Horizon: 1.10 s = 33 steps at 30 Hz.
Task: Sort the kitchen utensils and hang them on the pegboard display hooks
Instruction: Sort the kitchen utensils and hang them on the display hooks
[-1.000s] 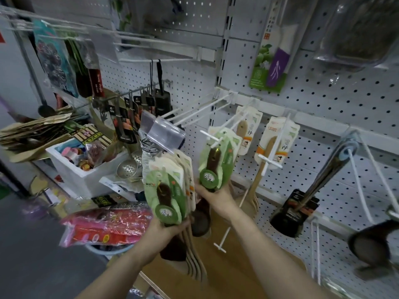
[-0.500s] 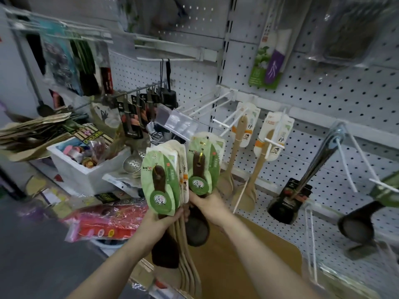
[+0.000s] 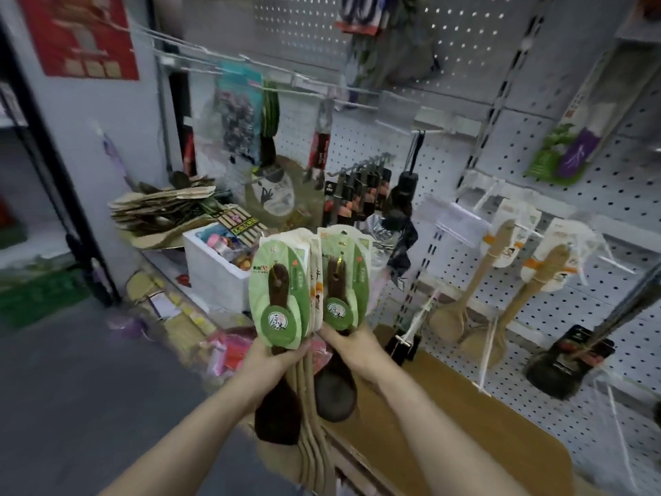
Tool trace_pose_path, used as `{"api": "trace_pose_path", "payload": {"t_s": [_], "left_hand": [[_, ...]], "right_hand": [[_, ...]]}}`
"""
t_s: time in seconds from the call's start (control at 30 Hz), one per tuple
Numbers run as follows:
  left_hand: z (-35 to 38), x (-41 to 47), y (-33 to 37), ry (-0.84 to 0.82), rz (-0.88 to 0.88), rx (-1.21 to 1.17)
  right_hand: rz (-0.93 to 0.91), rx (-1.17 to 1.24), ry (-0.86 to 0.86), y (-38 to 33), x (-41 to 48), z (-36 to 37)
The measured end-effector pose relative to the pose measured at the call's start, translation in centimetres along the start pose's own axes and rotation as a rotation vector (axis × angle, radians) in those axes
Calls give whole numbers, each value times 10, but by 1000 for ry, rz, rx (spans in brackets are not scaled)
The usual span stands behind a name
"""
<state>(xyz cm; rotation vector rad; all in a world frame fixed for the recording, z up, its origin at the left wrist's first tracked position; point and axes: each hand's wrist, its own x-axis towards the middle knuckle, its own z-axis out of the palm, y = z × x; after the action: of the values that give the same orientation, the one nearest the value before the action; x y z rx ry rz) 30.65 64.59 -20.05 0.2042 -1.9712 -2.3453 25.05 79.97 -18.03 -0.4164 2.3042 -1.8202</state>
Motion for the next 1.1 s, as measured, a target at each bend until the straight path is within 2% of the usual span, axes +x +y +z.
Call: {"api": "trace_pose_path", "payload": {"t_s": [0.33,0.67,0.87,1.1], "left_hand": [[-165,-32,23,144,6,-104],[-271,-28,40,440,-27,-160],[-324,19,49,551,-39,-123],[-372,109,64,620,-45,-111]], "right_hand": [[29,40,-243,-35,29,163],[-18,83,-513,-54,91,285],[-47,142,-561,-47,161,339],[29,201,-589,-54,260,377]]}}
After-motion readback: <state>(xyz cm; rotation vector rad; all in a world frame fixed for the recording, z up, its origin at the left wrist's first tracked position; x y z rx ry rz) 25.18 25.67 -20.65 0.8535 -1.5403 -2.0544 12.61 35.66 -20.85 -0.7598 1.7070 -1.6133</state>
